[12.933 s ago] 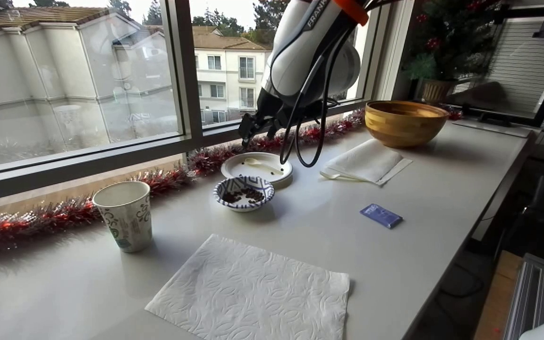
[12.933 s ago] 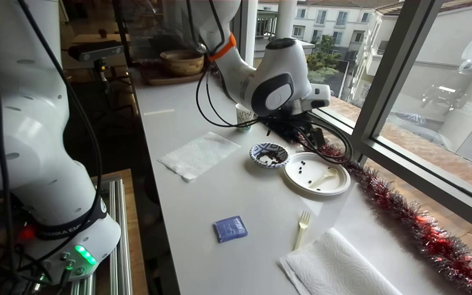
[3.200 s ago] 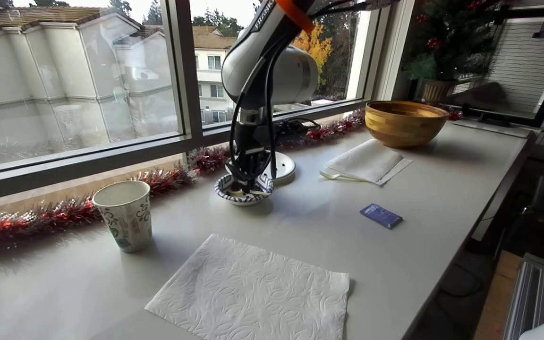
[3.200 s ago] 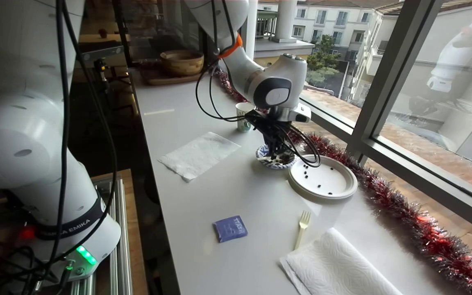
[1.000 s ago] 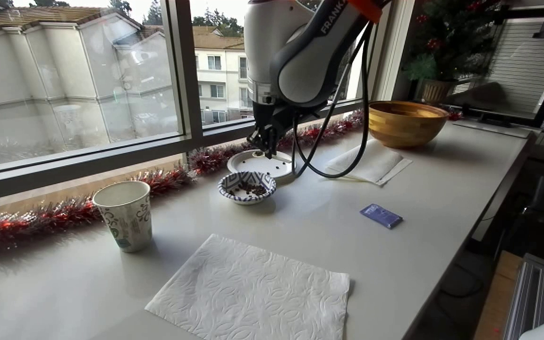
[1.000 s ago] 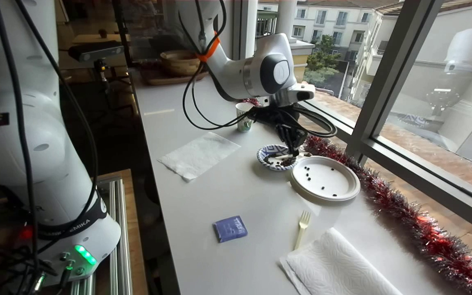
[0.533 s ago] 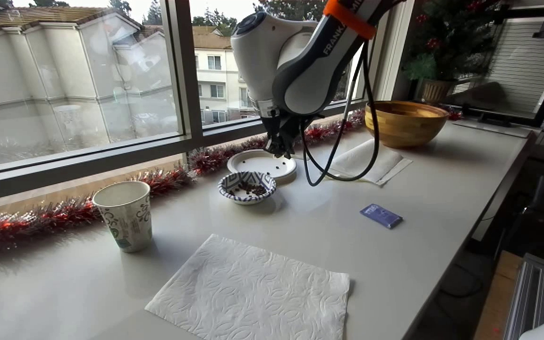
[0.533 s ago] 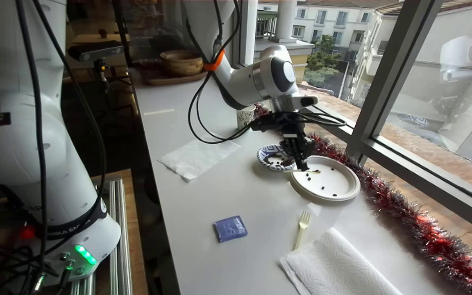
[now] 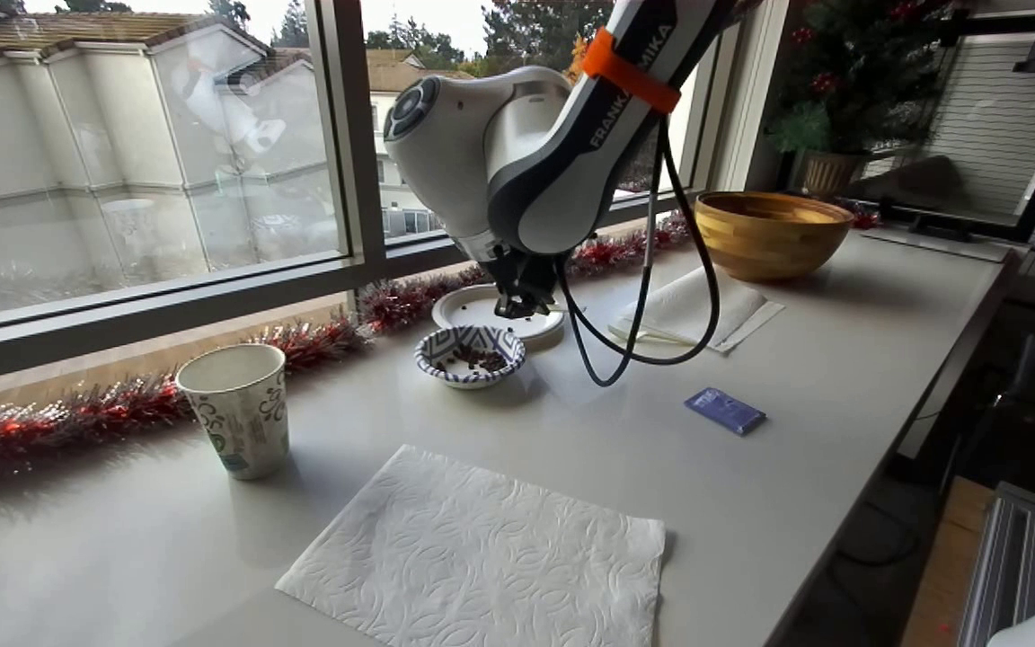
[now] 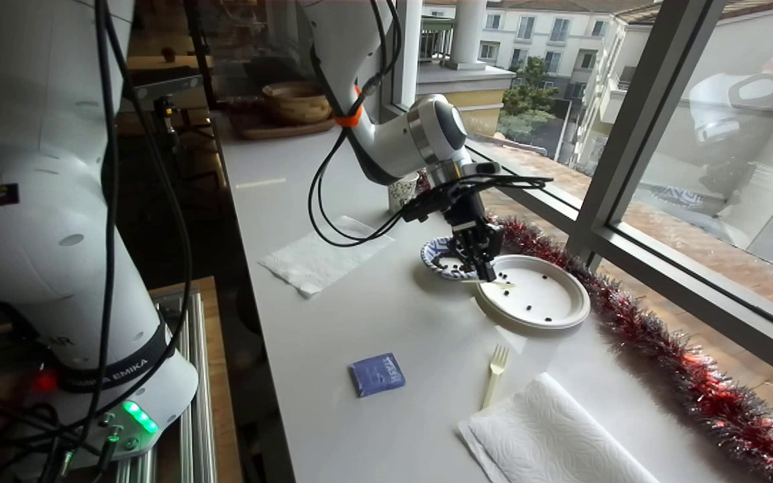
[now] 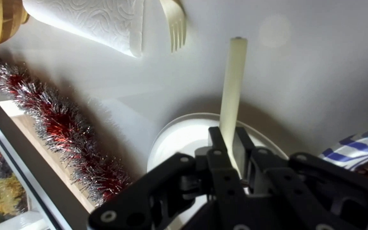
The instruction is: Use the white spoon on the plate to get some contents from the bowl and put them on the white plate.
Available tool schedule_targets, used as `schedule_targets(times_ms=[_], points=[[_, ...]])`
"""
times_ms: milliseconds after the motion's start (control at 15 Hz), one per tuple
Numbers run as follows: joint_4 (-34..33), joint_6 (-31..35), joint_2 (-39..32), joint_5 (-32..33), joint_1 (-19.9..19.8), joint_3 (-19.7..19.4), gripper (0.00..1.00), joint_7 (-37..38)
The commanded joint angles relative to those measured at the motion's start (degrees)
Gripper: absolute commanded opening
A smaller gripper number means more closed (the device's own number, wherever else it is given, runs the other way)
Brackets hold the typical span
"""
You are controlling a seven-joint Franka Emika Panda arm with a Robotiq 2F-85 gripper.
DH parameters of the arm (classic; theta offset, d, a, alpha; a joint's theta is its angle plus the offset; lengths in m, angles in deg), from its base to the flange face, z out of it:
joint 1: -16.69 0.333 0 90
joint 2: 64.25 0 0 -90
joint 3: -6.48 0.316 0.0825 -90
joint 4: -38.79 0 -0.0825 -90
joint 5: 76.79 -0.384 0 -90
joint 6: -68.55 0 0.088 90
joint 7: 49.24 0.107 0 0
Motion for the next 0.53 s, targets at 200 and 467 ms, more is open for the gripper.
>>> schedule_targets(times_ms=[200,467], points=[[-2.85,-6.48,-2.21,10.46,0.35,2.95,0.03,0.73],[-2.37,-8.92,-3.13,16.93,0.24,4.62,0.03,0.29]])
